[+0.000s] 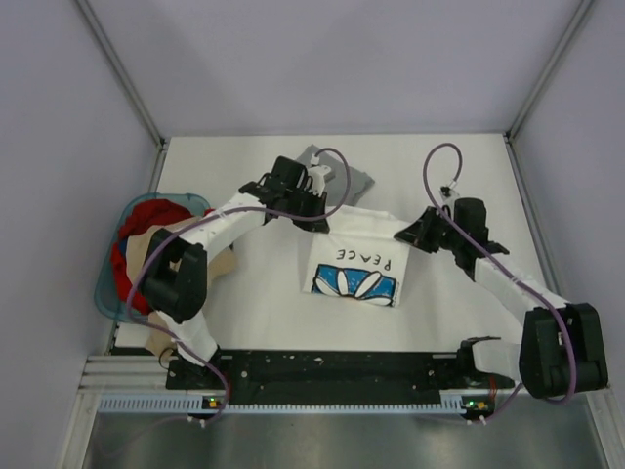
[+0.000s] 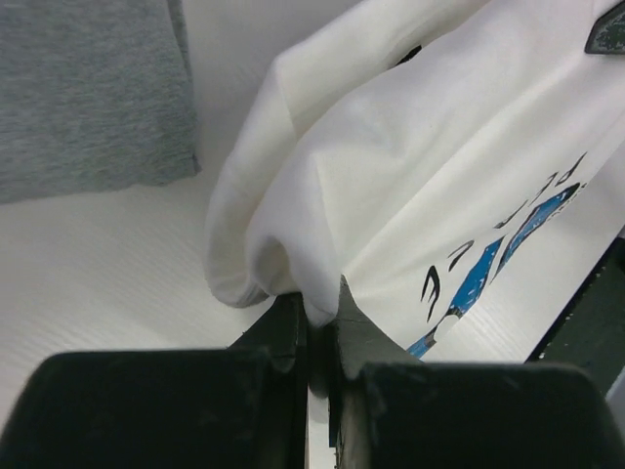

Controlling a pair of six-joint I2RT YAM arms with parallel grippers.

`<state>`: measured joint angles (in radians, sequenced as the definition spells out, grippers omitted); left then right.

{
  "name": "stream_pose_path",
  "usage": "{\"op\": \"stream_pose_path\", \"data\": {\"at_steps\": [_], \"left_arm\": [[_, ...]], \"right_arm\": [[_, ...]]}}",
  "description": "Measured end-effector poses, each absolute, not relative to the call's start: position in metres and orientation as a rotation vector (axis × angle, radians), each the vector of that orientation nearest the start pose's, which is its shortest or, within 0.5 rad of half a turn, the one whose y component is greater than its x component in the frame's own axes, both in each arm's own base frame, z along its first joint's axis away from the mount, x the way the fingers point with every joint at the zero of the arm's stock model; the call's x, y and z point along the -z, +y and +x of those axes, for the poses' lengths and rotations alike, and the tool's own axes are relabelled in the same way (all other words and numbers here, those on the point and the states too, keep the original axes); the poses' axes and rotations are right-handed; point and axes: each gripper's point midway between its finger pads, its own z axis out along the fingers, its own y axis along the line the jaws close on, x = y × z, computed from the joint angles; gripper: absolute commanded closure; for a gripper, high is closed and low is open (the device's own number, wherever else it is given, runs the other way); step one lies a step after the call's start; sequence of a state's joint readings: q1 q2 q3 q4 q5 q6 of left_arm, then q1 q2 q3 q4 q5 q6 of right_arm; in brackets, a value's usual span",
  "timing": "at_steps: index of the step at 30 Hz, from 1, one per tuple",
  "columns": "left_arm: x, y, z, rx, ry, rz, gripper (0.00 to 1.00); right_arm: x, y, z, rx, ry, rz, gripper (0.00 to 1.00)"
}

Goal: Fold and stack the t-shirts
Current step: Put the neatly folded tshirt into the corner of the board with both arms

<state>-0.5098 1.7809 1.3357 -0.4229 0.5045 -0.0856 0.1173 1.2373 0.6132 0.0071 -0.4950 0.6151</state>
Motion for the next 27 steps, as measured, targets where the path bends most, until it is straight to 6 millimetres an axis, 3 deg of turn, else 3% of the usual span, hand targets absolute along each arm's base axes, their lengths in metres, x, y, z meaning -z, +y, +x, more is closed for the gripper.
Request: {"op": "stream_pose_path", "data": {"at_steps": [8,13,19,23,27], "left_arm": [[-0.158,-0.244,0.355,0.607,2.244,0.848,1.00],[-0.177,-0.209,0.387,0.463,2.194,0.818,1.00],[-0.224,-0.177,0.428,0.335,2.077,0.769,1.00],[-0.251,-0.168,0.448,0.285,1.999,0.766,1.00],[-0.257,-0.168,0.472,0.242,1.963,0.787,1.00]], "right_arm": [[-0.148,0.193,0.309,-1.042,2.190,0.185,1.00],[-0.180,0.224,0.337,-1.094,2.105,0.172,1.00],[-0.208,0.254,0.378,-1.154,2.027,0.172,1.00],[-0.220,0.264,0.400,-1.181,1.987,0.210,1.00],[-0.227,0.265,0.421,-1.171,1.953,0.280,1.00]]}}
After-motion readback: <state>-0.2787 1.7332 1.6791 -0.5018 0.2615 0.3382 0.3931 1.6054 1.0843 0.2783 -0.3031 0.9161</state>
